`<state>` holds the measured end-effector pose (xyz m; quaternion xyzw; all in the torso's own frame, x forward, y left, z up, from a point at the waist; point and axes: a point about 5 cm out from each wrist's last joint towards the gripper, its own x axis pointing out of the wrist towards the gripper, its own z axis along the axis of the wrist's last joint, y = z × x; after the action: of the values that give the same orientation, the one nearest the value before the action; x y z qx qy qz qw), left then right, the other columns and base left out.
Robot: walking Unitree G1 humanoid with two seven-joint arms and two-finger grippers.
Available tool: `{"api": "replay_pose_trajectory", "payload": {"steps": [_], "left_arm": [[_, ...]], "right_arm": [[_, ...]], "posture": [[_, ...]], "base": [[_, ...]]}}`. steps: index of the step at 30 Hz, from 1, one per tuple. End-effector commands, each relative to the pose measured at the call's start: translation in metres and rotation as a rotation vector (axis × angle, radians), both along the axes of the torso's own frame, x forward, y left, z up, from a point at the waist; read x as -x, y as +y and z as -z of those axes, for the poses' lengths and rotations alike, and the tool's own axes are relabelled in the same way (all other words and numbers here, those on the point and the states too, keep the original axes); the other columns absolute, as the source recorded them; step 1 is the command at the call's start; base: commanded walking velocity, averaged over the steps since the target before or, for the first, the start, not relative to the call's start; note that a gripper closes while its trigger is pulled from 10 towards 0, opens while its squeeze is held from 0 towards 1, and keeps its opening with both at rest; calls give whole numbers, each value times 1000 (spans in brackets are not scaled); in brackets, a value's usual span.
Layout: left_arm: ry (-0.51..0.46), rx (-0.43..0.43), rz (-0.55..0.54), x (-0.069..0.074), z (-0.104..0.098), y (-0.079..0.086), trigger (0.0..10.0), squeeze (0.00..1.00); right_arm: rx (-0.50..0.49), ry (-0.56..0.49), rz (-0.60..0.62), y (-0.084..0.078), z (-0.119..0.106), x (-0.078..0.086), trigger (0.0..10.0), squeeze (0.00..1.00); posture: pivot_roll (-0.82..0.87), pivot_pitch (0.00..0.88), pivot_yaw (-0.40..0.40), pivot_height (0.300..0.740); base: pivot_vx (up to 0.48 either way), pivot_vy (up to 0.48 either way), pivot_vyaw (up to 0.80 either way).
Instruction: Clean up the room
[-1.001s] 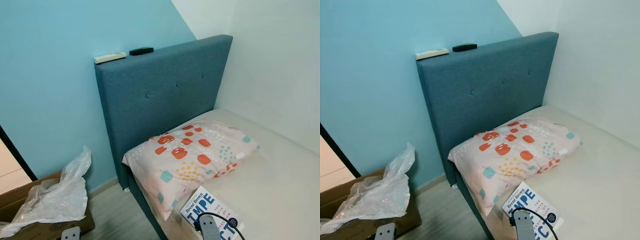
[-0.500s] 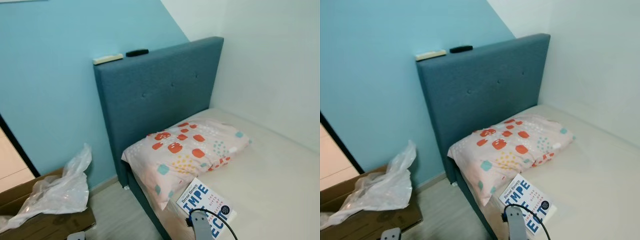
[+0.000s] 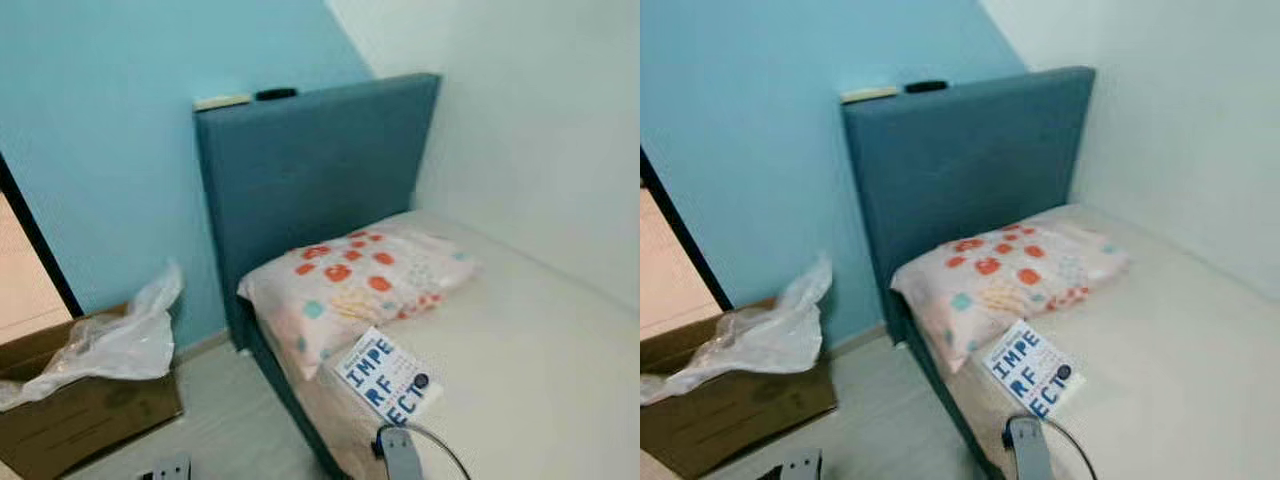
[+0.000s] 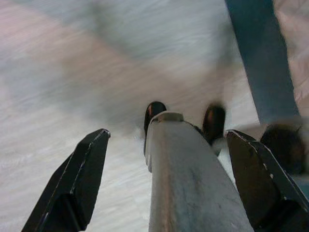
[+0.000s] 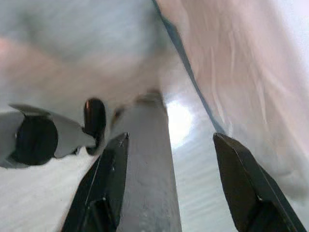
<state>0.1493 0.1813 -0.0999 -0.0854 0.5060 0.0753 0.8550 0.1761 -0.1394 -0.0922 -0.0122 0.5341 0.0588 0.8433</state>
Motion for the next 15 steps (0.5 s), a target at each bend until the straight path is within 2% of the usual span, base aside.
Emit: {"api": "replay_pose_trajectory", "payload": {"steps": [1,5,15], "left_arm": [[24,-13,12,6,2,4,10000,0],[21,-15,13,4,1,6,10000,0],[-1,-25,23,-16,-7,9,10000,0]], "right_arm": [[-3,-18,-7,3,-3,-6,10000,0],[-2,-18,-8,3,-3,-6,10000,0],[1,-18,-12,2,-3,-6,10000,0]], "posture": [[2,0,-42,740],[1,0,-42,740],[3,0,-45,740]], "base": [[-435,0,0],[-435,0,0],[-435,0,0]]}}
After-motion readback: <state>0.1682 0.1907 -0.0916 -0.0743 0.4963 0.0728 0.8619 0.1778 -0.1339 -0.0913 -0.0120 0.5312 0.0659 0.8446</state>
